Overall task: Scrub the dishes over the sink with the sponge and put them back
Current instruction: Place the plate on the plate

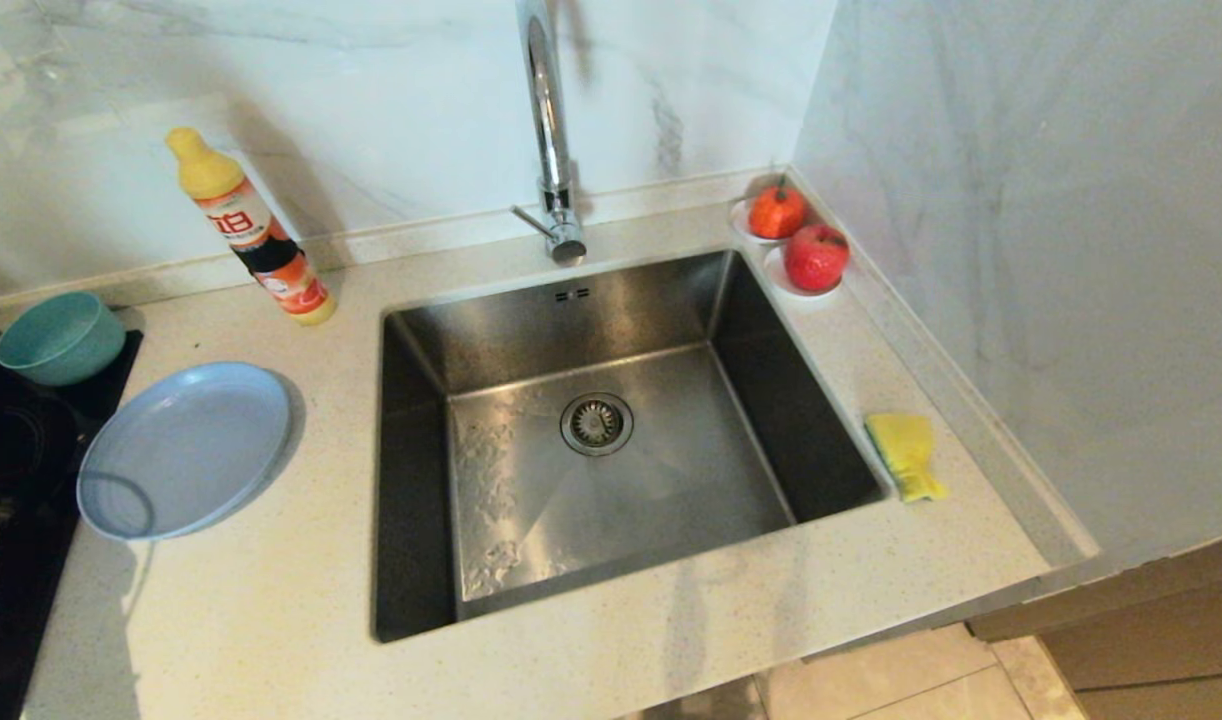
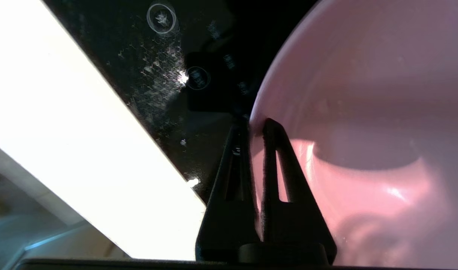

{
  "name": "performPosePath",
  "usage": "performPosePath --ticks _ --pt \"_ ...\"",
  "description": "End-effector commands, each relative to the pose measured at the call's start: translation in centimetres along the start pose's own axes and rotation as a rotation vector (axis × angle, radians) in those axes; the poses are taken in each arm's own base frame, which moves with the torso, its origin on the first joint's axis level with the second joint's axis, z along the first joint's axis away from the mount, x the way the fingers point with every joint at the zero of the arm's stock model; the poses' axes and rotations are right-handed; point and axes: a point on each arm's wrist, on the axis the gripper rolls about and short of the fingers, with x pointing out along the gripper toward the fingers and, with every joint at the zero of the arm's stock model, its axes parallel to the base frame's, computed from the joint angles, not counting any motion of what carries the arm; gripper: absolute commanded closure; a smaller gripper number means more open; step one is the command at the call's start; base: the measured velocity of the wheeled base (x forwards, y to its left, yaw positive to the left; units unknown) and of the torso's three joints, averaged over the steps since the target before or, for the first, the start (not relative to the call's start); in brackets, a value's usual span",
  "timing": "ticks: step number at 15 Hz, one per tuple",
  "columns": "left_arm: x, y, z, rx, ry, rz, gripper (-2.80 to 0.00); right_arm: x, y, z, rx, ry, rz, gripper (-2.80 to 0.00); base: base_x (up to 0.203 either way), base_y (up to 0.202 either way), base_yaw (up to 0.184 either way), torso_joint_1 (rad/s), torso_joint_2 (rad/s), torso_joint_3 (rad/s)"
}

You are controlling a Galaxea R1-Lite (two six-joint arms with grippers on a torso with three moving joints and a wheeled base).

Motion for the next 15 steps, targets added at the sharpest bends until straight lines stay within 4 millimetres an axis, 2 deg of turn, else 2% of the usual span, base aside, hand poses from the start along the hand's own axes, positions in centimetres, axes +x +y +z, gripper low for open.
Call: performPosePath --ticks 1,4,8,9,15 --pt "0.8 0.2 -0.1 -0.007 0.021 0.005 0.0 0.0 0.0 0.0 -0.001 0.002 0.001 0.0 0.0 0.0 0.0 0.0 0.0 0.0" --pt "-0.6 -0.2 -0.2 -0.001 -0.006 -0.006 0.0 0.0 0.0 0.0 -0.001 0.002 0.001 0.0 0.0 0.0 0.0 0.0 0.0 0.0" --pt "-4.7 -1.6 -0.8 0.029 -0.071 -0.076 0.0 0.0 0.0 0.0 -0.001 0.002 0.001 0.0 0.0 0.0 0.0 0.0 0.0 0.0" --pt "-5.2 -1.8 -0.9 0.035 -0.079 -0.088 0.0 0.0 0.0 0.0 -0.001 0.002 0.001 0.0 0.0 0.0 0.0 0.0 0.0 0.0" --pt "-6.2 -2.2 -1.1 0.047 -0.088 -0.145 0.0 0.0 0.0 0.0 -0.001 0.002 0.001 0.0 0.0 0.0 0.0 0.0 0.0 0.0"
